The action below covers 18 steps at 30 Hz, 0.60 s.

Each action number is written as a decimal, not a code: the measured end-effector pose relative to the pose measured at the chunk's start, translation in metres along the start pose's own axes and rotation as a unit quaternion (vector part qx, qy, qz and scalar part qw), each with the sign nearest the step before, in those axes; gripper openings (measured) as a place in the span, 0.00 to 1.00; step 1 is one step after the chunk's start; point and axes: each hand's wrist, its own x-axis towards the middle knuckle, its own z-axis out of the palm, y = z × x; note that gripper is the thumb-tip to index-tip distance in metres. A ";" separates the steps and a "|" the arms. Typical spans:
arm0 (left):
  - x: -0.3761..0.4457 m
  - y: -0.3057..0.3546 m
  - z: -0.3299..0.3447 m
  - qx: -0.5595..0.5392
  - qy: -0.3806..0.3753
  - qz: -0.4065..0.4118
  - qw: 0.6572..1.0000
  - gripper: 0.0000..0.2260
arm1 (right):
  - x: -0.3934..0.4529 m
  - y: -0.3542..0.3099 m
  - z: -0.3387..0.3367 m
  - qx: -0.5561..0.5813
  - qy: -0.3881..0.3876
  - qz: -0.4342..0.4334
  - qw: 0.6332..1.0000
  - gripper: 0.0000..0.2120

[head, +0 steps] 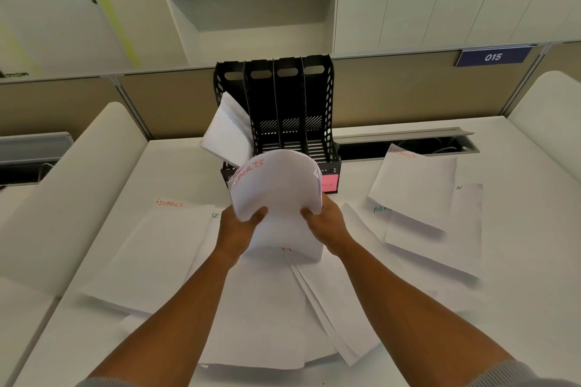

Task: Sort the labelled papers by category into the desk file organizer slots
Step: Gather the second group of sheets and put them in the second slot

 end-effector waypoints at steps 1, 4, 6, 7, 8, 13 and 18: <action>0.000 -0.002 -0.001 0.006 -0.002 -0.009 1.000 0.24 | 0.000 0.002 0.000 -0.008 -0.003 0.005 1.000 0.18; -0.001 -0.007 0.000 0.010 0.001 -0.025 1.000 0.18 | 0.002 0.004 -0.001 -0.042 -0.011 0.017 0.999 0.18; 0.000 -0.007 -0.001 0.010 0.019 -0.021 1.000 0.13 | 0.003 0.003 -0.001 -0.090 -0.023 0.003 0.996 0.17; 0.001 -0.006 -0.002 0.012 0.030 -0.016 0.999 0.12 | 0.004 0.002 -0.001 -0.134 -0.035 -0.009 0.990 0.16; 0.002 -0.006 -0.002 0.015 0.039 -0.012 0.999 0.12 | 0.005 0.000 -0.001 -0.185 -0.049 -0.018 0.981 0.16; 0.013 0.004 -0.010 0.031 0.065 0.015 0.997 0.15 | 0.014 -0.028 0.001 -0.338 -0.064 -0.042 0.938 0.14; 0.033 0.020 -0.020 0.031 0.133 0.039 0.990 0.18 | 0.026 -0.076 0.004 -0.269 -0.095 -0.044 0.957 0.12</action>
